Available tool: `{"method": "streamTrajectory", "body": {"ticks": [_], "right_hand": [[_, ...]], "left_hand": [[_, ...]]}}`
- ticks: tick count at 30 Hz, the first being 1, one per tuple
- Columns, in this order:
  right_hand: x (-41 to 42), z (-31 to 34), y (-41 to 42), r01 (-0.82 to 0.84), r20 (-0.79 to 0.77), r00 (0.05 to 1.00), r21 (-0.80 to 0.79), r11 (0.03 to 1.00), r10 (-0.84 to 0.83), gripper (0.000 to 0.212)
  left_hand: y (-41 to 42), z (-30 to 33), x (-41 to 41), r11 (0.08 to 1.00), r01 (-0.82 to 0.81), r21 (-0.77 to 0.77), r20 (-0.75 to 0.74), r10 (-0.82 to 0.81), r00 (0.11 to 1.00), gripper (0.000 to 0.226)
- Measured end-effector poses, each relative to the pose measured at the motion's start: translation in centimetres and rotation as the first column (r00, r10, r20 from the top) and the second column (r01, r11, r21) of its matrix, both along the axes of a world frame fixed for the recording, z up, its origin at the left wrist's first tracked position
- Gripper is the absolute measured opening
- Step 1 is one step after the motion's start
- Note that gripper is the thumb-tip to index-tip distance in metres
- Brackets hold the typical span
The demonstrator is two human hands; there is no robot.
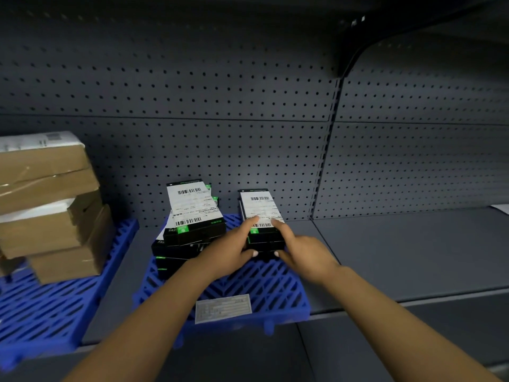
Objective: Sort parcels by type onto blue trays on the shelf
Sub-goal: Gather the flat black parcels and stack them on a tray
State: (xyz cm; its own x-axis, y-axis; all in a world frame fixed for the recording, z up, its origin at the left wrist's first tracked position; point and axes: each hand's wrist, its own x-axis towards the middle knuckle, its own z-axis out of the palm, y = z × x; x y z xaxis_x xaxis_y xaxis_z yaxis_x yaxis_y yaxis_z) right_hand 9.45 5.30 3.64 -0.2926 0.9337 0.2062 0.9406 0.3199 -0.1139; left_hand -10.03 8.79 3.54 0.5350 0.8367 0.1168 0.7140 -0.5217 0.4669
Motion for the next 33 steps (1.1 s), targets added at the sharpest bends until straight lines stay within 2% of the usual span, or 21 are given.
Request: {"method": "streamTrajectory", "body": {"ticks": [5,11,17,22,28,33], "right_hand": [[-0.1,-0.2,0.5,0.005,0.103,0.995,0.063,0.998,-0.012,0.063],[0.1,-0.5,0.8,-0.005,0.053,0.999,0.042,0.999,0.002,0.063],[1.0,0.6,0.7,-0.031,0.037,0.999,0.005,1.000,0.031,0.072],[2.6,1.1,-0.8,-0.088,-0.057,0.994,0.101,0.991,0.094,0.073],[3.3,2.1,-2.1,-0.189,-0.073,0.977,0.145,0.971,0.201,0.069],[2.1,3.3,-1.3,-0.257,-0.095,0.957,0.171,0.951,0.275,0.066]], "left_hand": [[-0.2,0.5,0.4,0.999,-0.011,-0.032,-0.008,0.011,1.000,0.077],[-0.3,0.4,0.4,1.000,-0.022,0.008,-0.036,0.022,0.999,0.079],[-1.2,0.0,0.6,0.989,-0.108,0.104,-0.007,0.109,0.994,0.084],[-3.3,-0.5,0.2,0.960,-0.198,0.195,0.039,0.195,0.980,0.090],[-7.3,0.1,-0.8,0.941,-0.175,0.290,0.050,0.167,0.985,0.081],[-9.2,1.6,-1.3,0.902,-0.218,0.372,0.088,0.200,0.976,0.074]]}}
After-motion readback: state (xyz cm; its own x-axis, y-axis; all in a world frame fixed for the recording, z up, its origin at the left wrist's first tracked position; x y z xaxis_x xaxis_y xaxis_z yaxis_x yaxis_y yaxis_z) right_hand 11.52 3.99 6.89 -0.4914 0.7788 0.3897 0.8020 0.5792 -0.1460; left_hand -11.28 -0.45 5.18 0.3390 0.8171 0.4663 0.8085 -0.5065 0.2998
